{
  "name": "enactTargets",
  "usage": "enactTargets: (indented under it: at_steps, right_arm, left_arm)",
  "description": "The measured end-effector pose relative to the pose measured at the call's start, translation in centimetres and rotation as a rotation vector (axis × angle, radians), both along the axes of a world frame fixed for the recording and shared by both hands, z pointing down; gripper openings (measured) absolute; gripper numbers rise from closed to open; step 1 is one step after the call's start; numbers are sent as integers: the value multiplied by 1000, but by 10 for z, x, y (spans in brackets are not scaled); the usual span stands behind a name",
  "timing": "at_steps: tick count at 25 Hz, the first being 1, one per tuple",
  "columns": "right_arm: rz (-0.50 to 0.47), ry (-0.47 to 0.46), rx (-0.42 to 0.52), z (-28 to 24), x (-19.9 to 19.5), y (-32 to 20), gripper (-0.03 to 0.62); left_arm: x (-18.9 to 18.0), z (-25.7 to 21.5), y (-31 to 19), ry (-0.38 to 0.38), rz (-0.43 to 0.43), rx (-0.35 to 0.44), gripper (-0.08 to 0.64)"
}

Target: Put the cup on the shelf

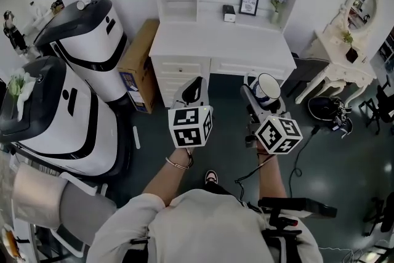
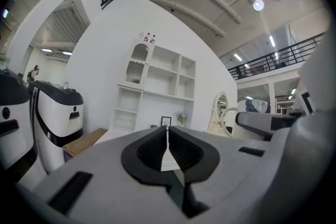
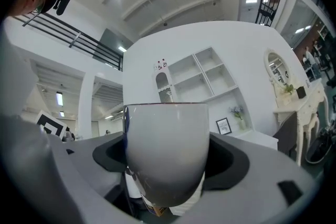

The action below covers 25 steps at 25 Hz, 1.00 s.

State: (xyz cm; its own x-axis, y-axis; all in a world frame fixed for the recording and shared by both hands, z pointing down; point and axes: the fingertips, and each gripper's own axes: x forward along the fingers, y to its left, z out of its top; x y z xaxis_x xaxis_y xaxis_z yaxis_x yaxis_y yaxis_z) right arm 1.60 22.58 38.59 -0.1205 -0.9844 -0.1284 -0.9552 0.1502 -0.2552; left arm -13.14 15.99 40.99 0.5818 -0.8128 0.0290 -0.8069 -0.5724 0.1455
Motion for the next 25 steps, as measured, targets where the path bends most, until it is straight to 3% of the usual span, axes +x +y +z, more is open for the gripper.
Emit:
enactTargets:
  at_steps: [11, 25]
  right_arm:
    - [-17, 40, 11, -15, 46, -88, 394]
    - [-48, 13, 19, -19, 108, -166, 393]
  left_arm:
    - [37, -13, -81, 9, -39, 14, 15]
    - [87, -21, -154, -8, -73, 33, 12]
